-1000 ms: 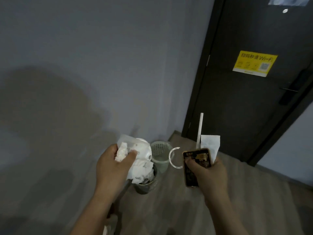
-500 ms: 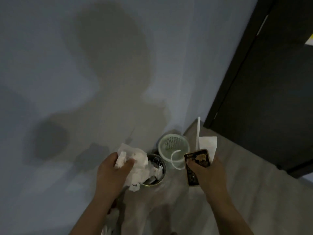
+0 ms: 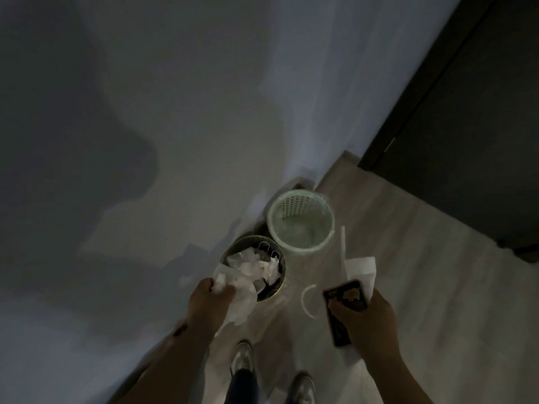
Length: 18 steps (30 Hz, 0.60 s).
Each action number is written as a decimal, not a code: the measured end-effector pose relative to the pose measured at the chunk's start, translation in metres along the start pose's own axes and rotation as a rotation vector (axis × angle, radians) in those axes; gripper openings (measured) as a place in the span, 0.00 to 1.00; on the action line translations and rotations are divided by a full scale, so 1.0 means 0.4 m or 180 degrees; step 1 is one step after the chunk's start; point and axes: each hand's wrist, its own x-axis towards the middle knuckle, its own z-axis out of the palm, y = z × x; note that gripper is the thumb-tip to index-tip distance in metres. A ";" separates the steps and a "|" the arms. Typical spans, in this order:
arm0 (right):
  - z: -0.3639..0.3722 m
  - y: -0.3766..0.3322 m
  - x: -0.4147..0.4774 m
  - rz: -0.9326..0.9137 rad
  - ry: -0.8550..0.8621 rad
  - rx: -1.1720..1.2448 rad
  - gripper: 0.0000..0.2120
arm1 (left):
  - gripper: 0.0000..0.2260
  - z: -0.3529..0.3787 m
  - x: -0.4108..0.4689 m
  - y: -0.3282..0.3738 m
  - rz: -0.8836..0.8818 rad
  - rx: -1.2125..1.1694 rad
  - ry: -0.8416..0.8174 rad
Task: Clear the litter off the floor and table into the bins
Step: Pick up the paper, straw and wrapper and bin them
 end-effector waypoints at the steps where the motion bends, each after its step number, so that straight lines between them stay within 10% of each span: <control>1: 0.018 0.022 0.025 0.0034 0.0004 -0.0055 0.12 | 0.09 0.033 0.037 -0.014 0.0038 0.0077 -0.0038; 18: 0.280 0.347 0.322 0.0405 -0.0037 -0.0131 0.16 | 0.30 0.449 0.448 -0.146 0.0448 0.0332 -0.0697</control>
